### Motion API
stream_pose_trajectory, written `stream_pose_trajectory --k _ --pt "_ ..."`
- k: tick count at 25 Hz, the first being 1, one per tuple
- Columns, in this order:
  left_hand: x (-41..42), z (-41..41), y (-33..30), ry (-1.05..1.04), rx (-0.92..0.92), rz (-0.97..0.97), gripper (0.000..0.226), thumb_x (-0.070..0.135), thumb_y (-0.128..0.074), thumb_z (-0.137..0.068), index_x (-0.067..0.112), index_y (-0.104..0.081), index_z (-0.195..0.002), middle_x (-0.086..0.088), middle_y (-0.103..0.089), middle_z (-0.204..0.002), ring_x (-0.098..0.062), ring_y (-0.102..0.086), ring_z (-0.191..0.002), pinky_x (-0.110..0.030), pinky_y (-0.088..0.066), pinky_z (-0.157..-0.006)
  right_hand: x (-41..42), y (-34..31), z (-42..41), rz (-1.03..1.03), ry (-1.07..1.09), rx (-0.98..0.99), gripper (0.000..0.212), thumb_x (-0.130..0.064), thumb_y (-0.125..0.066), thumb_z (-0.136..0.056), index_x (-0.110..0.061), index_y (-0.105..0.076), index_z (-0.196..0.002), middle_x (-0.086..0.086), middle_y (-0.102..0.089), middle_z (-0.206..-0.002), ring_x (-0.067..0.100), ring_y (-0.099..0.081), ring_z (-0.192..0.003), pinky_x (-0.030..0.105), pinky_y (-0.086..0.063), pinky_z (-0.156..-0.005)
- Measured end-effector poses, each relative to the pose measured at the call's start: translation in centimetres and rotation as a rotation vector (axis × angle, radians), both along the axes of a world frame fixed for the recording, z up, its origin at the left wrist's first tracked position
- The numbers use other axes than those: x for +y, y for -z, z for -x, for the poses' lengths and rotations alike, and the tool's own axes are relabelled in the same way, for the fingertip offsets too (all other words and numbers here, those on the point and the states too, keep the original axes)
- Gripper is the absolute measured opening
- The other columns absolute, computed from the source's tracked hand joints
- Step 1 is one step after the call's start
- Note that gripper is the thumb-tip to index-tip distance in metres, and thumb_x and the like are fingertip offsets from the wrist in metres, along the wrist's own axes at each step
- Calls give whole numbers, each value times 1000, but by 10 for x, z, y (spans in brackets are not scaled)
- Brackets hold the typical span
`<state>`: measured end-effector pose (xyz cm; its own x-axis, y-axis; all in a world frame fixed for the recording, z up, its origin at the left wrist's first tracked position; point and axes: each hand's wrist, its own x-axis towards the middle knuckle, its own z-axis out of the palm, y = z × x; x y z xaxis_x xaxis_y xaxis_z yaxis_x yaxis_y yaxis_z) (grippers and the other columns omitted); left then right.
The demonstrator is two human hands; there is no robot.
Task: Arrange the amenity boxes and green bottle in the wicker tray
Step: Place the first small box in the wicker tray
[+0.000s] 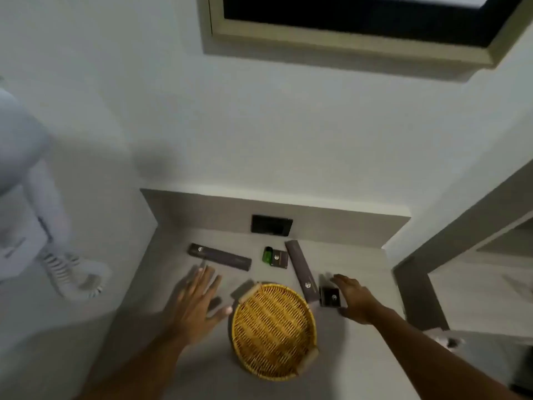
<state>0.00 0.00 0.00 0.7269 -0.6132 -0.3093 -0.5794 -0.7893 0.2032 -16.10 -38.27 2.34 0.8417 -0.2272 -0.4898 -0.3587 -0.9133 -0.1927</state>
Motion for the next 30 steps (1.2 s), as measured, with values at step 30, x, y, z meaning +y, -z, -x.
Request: stream_pose_trajectory --k 30 --pt "15 20 87 196 -20 71 128 106 -42 -62 25 -28 -161 -12 -13 -172 -39 -11 -157 -63 -13 -121 161 59 -33 -193 -645 -75 55 -21 -60 -91 -22 -38 -142 7 -38 -151 30 -33 -138 44 -31 -113"
